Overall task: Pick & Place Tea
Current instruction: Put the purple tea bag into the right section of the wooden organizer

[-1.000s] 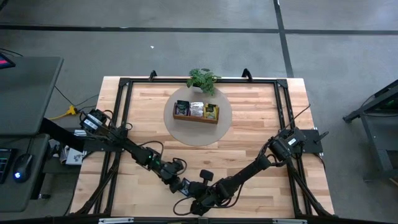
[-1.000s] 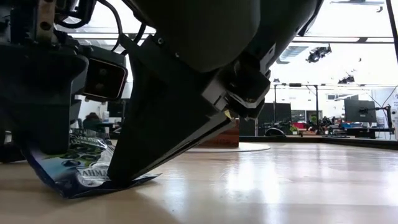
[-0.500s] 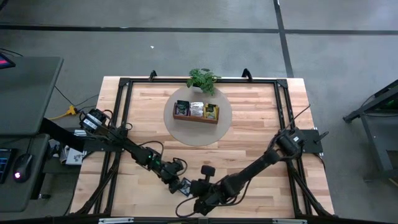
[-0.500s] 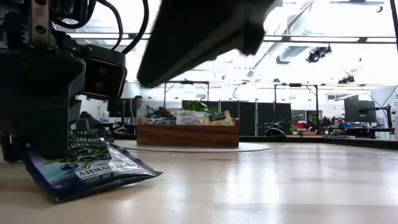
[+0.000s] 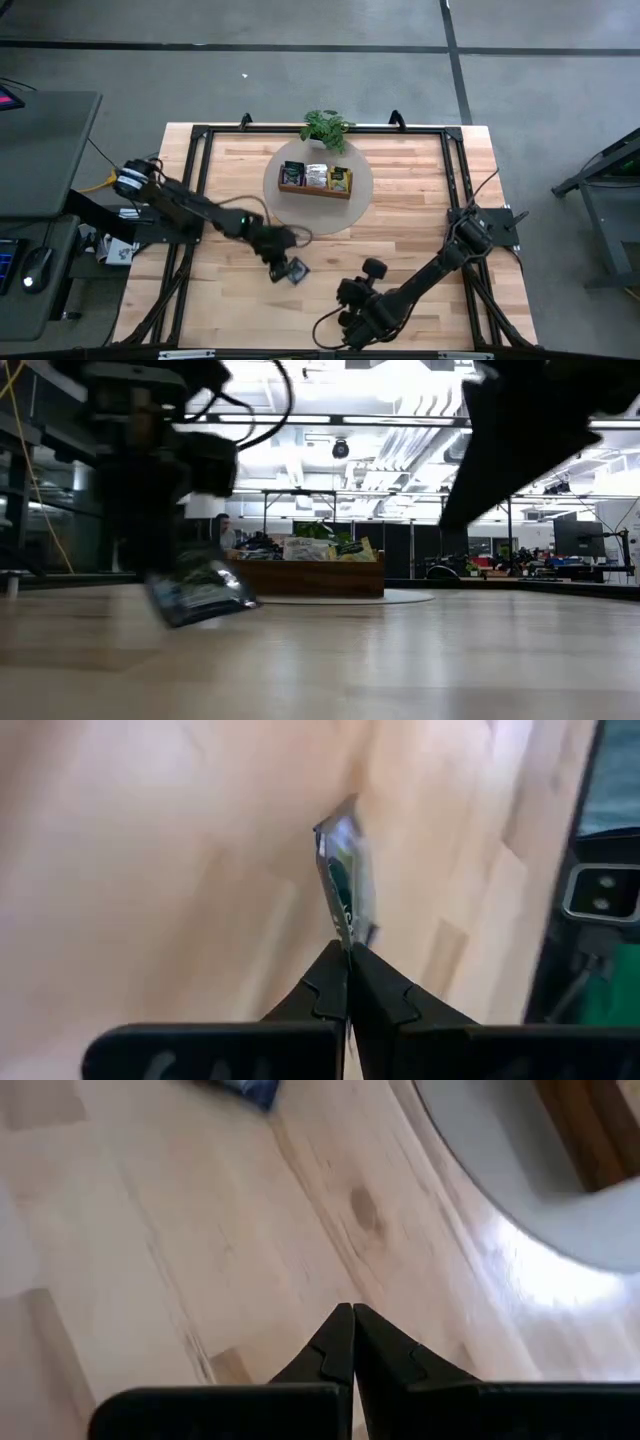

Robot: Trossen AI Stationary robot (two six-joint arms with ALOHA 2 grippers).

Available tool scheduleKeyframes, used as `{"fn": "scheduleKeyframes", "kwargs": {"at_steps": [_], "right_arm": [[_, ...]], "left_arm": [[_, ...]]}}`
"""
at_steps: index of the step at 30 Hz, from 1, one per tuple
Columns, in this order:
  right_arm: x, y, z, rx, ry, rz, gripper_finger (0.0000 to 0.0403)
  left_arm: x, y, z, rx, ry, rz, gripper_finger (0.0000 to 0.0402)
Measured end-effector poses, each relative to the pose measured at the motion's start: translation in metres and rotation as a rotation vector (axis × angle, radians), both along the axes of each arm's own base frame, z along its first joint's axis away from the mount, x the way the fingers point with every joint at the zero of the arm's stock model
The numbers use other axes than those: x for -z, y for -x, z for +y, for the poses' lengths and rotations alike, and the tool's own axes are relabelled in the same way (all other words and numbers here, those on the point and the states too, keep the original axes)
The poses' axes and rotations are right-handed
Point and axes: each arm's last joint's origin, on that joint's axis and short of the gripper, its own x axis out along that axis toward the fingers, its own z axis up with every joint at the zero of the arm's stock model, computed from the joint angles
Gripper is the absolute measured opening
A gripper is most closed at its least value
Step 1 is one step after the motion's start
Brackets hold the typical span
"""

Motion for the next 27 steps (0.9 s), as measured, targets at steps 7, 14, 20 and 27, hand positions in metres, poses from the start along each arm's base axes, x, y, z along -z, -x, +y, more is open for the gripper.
{"fn": "scheduleKeyframes", "kwargs": {"at_steps": [7,14,20,27], "right_arm": [[0.031,0.009,-0.003,0.074,-0.076,-0.013,0.0001],[0.055,0.011,-0.010,0.070,-0.129,-0.044,0.0001],[0.059,0.011,-0.013,0.058,-0.107,-0.064,0.0001],[0.059,0.009,-0.013,0.038,-0.097,-0.068,0.0001]], "left_arm": [[-0.054,-0.004,0.046,0.090,-0.352,0.085,0.0000],[-0.113,-0.008,0.073,0.329,-0.759,0.213,0.0000],[-0.135,-0.012,0.097,0.452,-0.879,0.185,0.0000],[-0.137,-0.006,0.145,0.380,-0.935,0.260,0.0000]]}}
